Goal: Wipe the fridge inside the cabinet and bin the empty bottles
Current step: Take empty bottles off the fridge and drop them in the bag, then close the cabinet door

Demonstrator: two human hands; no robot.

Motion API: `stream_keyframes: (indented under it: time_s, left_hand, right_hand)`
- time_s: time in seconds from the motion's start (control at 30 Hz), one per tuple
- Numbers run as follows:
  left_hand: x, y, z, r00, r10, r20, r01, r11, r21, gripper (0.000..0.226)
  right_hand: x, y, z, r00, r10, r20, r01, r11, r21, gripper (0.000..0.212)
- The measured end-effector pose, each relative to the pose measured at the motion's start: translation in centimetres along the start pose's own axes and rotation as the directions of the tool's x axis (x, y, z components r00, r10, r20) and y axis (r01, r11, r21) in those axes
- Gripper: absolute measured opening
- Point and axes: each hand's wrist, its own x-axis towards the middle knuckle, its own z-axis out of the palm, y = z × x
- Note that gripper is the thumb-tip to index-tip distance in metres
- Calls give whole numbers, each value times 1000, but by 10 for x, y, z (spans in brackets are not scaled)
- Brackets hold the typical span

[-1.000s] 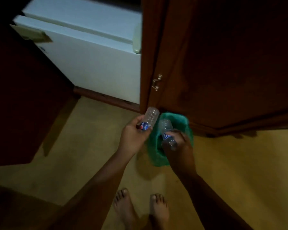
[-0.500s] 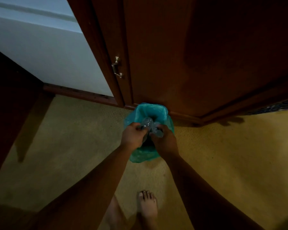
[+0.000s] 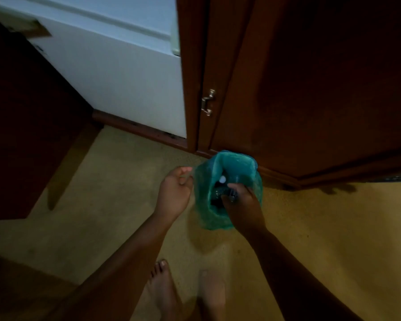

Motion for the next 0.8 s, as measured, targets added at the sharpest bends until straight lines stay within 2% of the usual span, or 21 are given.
stream_keyframes:
  time_s: [0.1, 0.2, 0.33, 0.43, 0.6, 0.7, 0.8]
  left_hand:
    - [-11, 2, -49, 991, 72, -110, -71, 997, 18, 29]
    - [-21, 11, -115, 957, 153, -248, -143, 988, 57, 30]
    - [-40, 39, -226, 881, 190, -433, -177, 982, 71, 28]
    - [-63, 66, -307, 806, 241, -541, -207, 970, 125, 26]
    - [-118, 97, -425, 689, 355, -632, -157, 924, 347, 28]
    - [-158, 118, -492, 560, 473, -680, -56, 840, 539, 31]
    - [-200, 133, -565, 390, 530, -753, 83, 794, 602, 34]
  right_hand:
    - [-10, -38, 4, 996, -85, -14, 84, 996, -40, 29]
    - [-15, -102, 10, 961, -268, -67, 260, 960, -100, 21]
    - [-20, -228, 23, 868, -495, -42, 490, 867, -91, 15]
    - [-28, -328, 37, 783, -616, -90, 612, 788, -71, 16]
    - [-74, -476, 44, 641, -767, -7, 764, 639, -88, 23]
    - [-103, -556, 43, 539, -841, 50, 839, 529, -128, 35]
    - [-135, -639, 46, 506, -847, 161, 861, 484, -159, 48]
